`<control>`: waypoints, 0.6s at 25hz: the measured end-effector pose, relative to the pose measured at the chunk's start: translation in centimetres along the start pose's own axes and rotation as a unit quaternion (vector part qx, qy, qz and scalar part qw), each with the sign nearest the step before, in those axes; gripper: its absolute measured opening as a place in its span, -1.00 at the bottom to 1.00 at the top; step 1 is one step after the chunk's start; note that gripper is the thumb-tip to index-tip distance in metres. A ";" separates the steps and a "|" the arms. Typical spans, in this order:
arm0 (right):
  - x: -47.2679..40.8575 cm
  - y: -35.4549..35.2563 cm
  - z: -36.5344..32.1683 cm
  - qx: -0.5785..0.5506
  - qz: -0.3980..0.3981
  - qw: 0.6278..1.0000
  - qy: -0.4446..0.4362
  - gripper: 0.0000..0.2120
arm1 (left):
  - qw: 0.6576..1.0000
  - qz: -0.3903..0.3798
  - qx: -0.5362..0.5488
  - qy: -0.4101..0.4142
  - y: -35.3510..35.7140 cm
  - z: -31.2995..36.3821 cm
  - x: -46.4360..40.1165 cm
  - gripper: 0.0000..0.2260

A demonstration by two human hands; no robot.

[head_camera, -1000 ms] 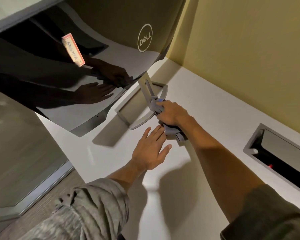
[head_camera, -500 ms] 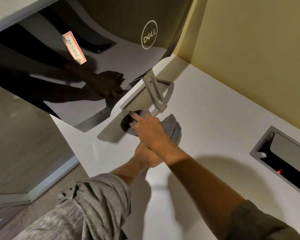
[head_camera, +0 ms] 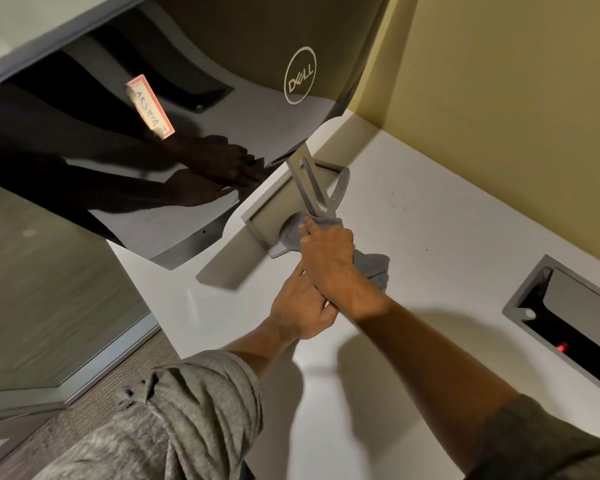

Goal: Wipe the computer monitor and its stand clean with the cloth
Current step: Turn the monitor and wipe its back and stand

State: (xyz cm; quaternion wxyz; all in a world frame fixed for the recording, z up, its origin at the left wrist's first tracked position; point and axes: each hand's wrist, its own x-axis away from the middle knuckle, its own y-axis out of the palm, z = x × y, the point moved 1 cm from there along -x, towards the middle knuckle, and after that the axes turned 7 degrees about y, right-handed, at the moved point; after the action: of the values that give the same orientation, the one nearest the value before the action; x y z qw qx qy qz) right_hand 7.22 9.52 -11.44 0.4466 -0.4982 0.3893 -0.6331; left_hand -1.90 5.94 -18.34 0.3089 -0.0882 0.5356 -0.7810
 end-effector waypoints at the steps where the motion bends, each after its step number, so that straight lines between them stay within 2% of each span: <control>1: -0.2 -0.1 0.2 0.003 -0.004 1.000 -0.003 -0.42 | 1.000 0.018 0.007 0.010 -0.2 0.3 -0.1 -0.54; 4: 0.2 -0.1 0.2 0.008 -0.029 1.000 0.000 -0.43 | 0.995 0.094 0.016 0.040 -0.7 0.8 -0.3 -0.55; 6: 0.2 -0.4 0.5 0.021 -0.055 0.998 0.033 -0.56 | 0.994 0.102 0.004 0.037 -0.8 0.9 -0.2 -0.61; 8: 0.1 -0.5 0.6 0.021 -0.027 0.999 0.041 -0.71 | 0.998 0.065 -0.007 0.014 -1.0 0.7 -0.4 -0.67; 11: -0.5 0.0 0.8 -0.031 0.057 0.997 -0.045 -0.62 | 1.000 0.010 -0.010 0.005 -0.5 0.5 -0.5 -0.65; 15: -0.6 1.6 3.1 -0.080 0.051 0.994 -0.057 -0.54 | 0.999 -0.007 -0.041 0.025 0.3 -0.2 -0.5 -0.70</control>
State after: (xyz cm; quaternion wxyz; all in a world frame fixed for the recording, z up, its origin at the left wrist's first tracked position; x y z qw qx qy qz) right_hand 10.56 9.42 -12.51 0.4584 -0.5473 0.4375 -0.5467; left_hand -1.46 6.31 -18.60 0.2857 -0.0846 0.5740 -0.7627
